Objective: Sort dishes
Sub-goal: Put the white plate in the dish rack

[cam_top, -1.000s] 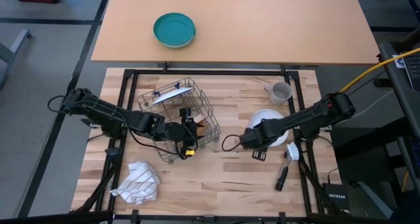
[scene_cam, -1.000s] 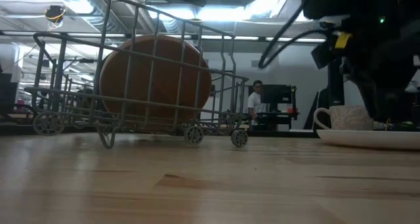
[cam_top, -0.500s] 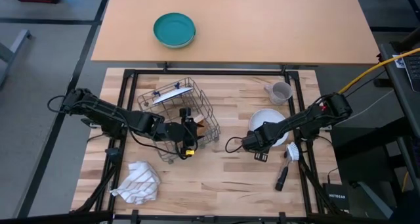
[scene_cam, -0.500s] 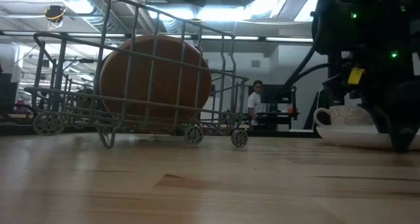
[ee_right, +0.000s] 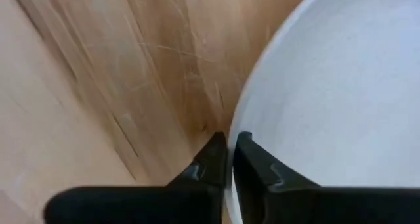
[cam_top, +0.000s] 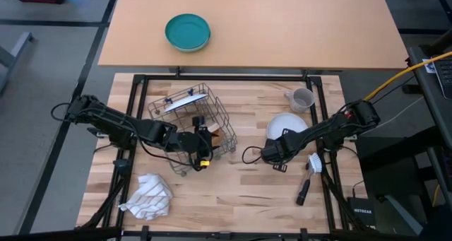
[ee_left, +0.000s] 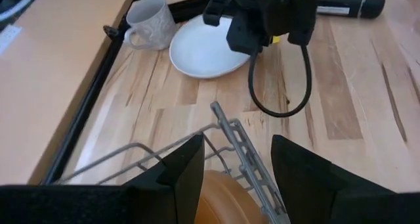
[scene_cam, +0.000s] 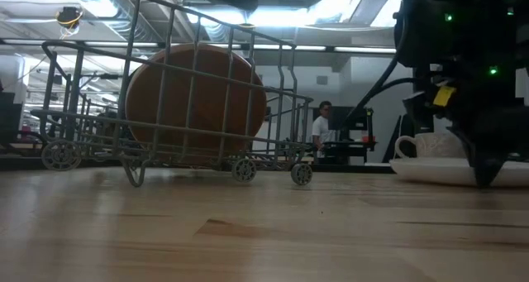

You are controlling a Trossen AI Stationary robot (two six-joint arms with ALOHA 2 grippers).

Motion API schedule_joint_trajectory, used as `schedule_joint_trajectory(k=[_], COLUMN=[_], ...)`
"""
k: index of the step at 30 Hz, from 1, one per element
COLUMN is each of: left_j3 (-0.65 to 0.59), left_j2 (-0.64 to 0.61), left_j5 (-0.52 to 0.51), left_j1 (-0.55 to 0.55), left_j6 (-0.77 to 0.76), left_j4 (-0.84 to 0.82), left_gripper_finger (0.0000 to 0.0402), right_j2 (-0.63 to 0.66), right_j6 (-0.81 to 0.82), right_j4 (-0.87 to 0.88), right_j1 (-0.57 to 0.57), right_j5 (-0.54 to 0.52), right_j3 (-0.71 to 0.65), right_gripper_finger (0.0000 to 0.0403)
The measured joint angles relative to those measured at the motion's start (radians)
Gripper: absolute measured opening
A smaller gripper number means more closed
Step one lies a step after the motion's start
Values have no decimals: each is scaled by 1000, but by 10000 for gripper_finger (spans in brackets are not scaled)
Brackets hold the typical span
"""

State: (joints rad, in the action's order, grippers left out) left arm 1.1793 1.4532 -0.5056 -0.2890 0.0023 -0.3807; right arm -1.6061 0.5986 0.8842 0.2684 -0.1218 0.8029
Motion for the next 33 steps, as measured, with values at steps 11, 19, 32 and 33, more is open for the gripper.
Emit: schedule_joint_trajectory(k=[11,19,32,33], left_j3=[0,0,-1,-1], left_j2=[0,0,-79,-89], left_j5=[-2,-6,-15,-21], left_j1=[8,8,8,9], left_j6=[-55,-69,-232,-240], left_j4=[-32,-31,-48,-51], left_gripper_finger=[166,166,166,166], right_j2=[-4,-4,-3,-3], right_j6=[-38,-99,-211,-231], right_j4=[63,154,465,467], right_j1=[0,0,1,1], right_j5=[-44,-64,-157,-163], right_j3=[114,219,513,537], right_gripper_finger=[11,9,9,9])
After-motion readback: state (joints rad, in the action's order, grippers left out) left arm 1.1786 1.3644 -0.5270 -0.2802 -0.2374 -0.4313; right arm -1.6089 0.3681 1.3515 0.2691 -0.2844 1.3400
